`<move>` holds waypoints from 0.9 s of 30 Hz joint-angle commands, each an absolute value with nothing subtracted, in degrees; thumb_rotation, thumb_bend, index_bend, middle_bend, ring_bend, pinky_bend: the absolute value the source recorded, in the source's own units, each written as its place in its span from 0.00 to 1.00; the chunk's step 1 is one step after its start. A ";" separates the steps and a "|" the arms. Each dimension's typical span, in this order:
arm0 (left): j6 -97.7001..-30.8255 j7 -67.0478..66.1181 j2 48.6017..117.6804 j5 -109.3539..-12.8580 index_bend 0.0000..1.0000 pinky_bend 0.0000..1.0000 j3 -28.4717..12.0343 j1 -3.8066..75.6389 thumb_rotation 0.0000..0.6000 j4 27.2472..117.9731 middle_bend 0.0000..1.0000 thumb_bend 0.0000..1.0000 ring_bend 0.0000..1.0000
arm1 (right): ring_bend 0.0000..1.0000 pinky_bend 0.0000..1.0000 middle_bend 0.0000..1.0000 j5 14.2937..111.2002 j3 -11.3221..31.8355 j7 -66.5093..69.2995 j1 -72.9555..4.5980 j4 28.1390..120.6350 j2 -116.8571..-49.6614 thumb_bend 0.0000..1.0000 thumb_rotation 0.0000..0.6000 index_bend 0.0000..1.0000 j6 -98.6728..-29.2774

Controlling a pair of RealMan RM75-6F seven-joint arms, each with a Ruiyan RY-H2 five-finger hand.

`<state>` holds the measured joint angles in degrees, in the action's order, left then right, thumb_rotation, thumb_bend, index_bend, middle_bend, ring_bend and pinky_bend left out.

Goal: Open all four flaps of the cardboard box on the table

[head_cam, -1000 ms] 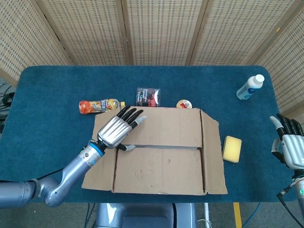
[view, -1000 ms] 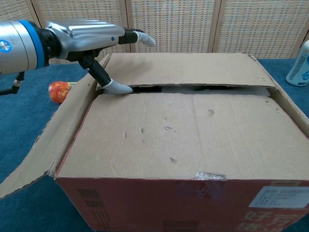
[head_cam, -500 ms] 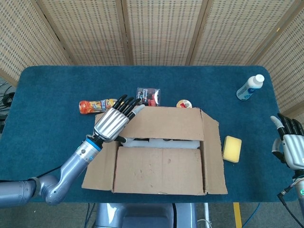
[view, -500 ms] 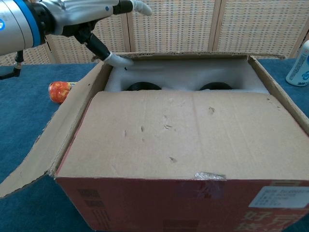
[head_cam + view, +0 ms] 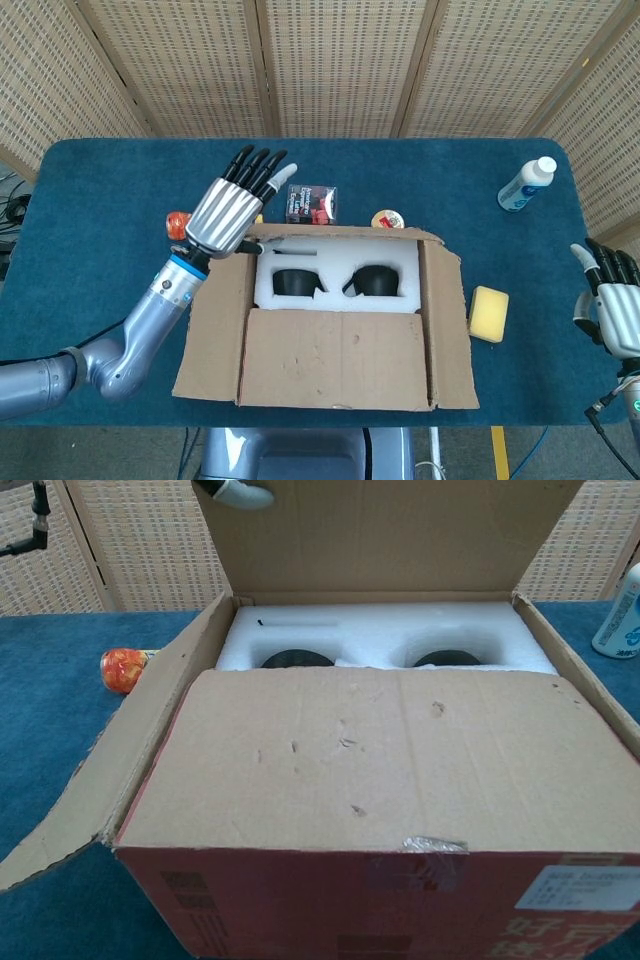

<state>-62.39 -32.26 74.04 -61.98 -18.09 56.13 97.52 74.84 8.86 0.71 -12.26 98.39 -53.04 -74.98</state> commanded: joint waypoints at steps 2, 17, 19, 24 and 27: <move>-60.44 -32.99 73.76 -59.83 0.00 0.00 -19.73 58.14 0.66 94.41 0.00 0.24 0.00 | 0.00 0.00 0.03 74.91 8.88 0.78 -12.24 98.53 -52.92 0.85 1.00 0.06 -74.99; -52.07 -40.42 79.48 -44.26 0.00 0.00 -19.89 66.12 0.66 79.25 0.00 0.23 0.00 | 0.00 0.00 0.03 74.99 8.86 0.38 -11.72 99.45 -52.23 0.85 1.00 0.06 -75.67; -52.02 -41.03 80.24 -42.81 0.00 0.00 -19.57 66.55 0.66 77.84 0.00 0.23 0.00 | 0.00 0.00 0.03 74.87 8.85 0.27 -11.64 99.58 -52.11 0.85 1.00 0.06 -75.68; -51.46 -39.54 80.63 -40.88 0.00 0.00 -19.68 66.71 0.66 76.73 0.00 0.23 0.00 | 0.00 0.00 0.03 74.69 8.91 0.07 -11.60 99.76 -51.94 0.85 1.00 0.06 -75.69; -50.01 -35.66 79.57 -39.98 0.00 0.00 -20.67 65.80 0.66 78.65 0.00 0.22 0.00 | 0.00 0.00 0.03 74.61 8.93 -0.02 -11.70 99.79 -51.98 0.85 1.00 0.06 -75.47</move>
<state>-51.08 -38.15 80.28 -40.79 -20.02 66.39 77.28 74.61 8.93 -0.01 -11.69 99.78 -51.97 -75.48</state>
